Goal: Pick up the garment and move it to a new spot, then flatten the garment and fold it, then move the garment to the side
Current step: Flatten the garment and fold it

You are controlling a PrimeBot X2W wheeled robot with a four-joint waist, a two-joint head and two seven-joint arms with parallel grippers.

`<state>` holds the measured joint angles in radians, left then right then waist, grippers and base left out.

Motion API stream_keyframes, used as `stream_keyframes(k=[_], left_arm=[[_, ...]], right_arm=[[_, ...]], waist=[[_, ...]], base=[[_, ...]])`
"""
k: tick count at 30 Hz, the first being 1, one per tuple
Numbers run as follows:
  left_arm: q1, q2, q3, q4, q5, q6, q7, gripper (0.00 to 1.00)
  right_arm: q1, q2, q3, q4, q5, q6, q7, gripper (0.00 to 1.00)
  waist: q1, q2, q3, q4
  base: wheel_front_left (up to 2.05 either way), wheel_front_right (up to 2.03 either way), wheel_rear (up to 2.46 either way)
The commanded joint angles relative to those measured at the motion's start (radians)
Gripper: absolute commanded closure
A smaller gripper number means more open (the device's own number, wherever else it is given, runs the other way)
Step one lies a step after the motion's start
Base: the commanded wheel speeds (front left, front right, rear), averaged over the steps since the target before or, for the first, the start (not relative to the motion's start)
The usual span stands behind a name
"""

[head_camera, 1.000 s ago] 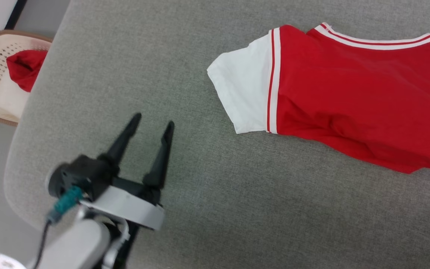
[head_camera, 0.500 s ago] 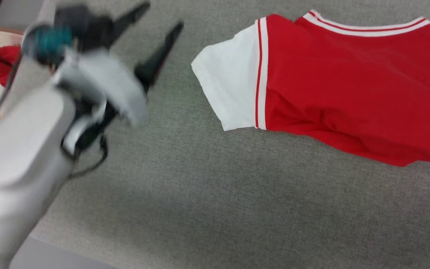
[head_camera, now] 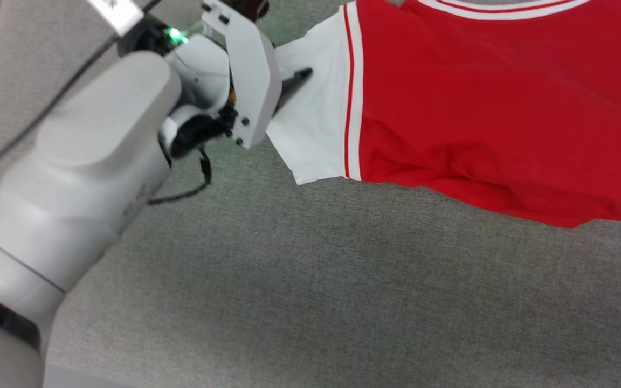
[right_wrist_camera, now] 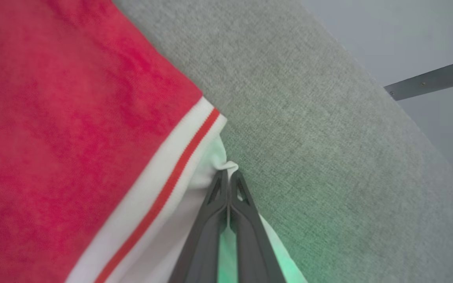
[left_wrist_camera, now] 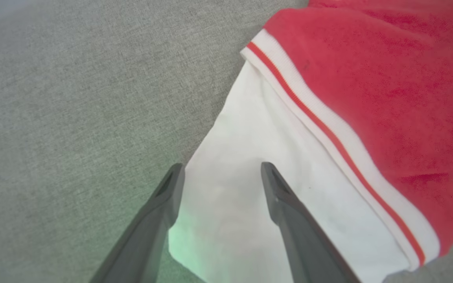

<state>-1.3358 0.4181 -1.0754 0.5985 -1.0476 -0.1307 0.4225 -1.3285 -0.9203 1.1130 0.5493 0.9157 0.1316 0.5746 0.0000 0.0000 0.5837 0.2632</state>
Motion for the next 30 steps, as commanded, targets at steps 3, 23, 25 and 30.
stream_keyframes(k=[3, 23, 25, 30], left_arm=[[-0.045, 0.000, -0.059, 0.050, -0.040, 0.001, 0.015, 0.00], [-0.097, 0.034, -0.166, 0.119, -0.233, 0.001, -0.189, 1.00], [-0.106, 0.039, -0.154, 0.140, -0.242, 0.001, -0.248, 1.00], [-0.162, 0.042, -0.117, 0.217, -0.249, 0.001, -0.381, 1.00]], right_arm=[[0.061, 0.033, 0.083, 0.038, 0.011, -0.002, 0.007, 1.00], [0.000, 0.086, 0.104, 0.064, 0.129, 0.002, -0.209, 1.00], [-0.019, 0.074, 0.077, 0.080, 0.147, 0.001, -0.253, 1.00], [-0.108, 0.076, 0.030, 0.135, 0.129, -0.001, -0.349, 1.00]], waist=[[0.0000, 0.0000, 0.012, -0.012], [0.0000, 0.0000, -0.049, -0.059], [0.0000, 0.0000, -0.057, -0.071], [0.0000, 0.0000, -0.042, -0.105]], base=[[0.00, 0.00, 0.00], [0.00, 0.00, 0.00], [0.00, 0.00, 0.00], [0.00, 0.00, 0.00]])
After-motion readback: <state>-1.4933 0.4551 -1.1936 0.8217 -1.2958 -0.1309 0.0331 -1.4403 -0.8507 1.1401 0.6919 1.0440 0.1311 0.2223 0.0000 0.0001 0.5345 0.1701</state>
